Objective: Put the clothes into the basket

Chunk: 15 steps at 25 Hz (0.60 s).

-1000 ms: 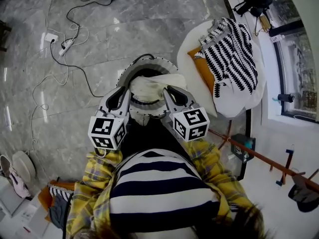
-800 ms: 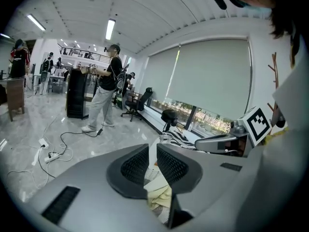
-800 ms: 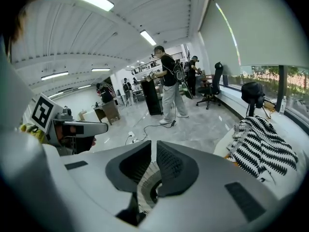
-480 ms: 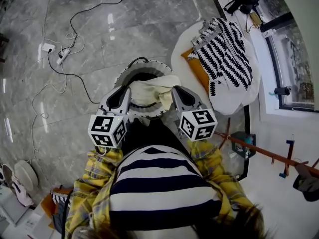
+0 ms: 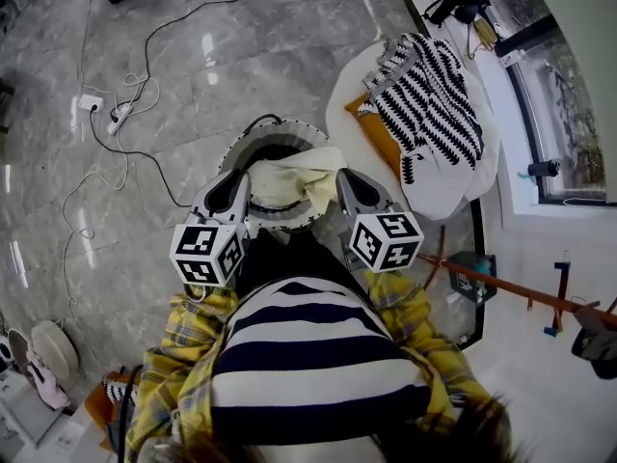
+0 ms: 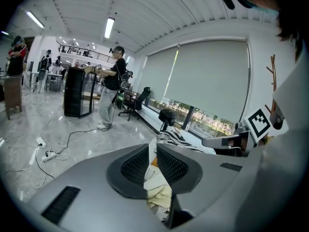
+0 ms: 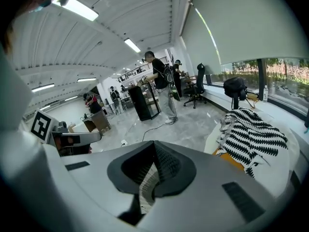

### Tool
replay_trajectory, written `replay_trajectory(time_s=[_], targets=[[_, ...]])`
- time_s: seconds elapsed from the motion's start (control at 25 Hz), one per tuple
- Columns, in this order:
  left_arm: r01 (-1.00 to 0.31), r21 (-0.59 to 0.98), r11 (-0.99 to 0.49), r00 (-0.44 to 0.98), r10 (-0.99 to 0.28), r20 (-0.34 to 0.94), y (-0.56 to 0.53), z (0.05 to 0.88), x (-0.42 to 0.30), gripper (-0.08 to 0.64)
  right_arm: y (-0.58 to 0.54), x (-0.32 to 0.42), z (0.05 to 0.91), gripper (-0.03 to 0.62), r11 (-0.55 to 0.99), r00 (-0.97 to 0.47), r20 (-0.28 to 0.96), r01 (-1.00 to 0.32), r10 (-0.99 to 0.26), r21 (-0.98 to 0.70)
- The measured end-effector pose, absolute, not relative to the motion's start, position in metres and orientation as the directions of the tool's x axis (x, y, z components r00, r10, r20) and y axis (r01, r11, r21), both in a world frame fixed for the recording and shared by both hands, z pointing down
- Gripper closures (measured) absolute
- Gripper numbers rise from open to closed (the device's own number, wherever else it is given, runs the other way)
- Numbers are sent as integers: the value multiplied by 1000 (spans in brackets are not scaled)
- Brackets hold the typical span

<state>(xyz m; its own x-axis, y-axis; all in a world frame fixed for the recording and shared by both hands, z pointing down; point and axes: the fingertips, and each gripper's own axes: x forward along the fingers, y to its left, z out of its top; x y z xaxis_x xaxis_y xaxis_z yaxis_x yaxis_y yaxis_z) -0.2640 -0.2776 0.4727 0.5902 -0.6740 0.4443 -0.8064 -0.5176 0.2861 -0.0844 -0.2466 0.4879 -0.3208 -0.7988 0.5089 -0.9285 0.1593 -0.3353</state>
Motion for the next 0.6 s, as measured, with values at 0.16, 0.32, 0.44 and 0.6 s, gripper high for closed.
replay_trajectory(time_s=[0.16,0.32,0.44,0.6], targets=[[-811,286,-510,584,-675,450,-278,474,-266,502,-245,-87,490,566,157,-318,517,-930,-795,-331],[-812,285,-509,582,-676,452,-277,473,-267,502,-244,-88,489,566,159,-321,517,-929,-794,-333],[-812,286,-509,583,-676,451,-277,473,-268,502,-244,-91,489,566,163,-323,516,-929,-793,-332],[-813,284,-509,581,-676,453,-278,473,-269,502,-243,-92,487,566,164,-322,518,-931,-792,-327]])
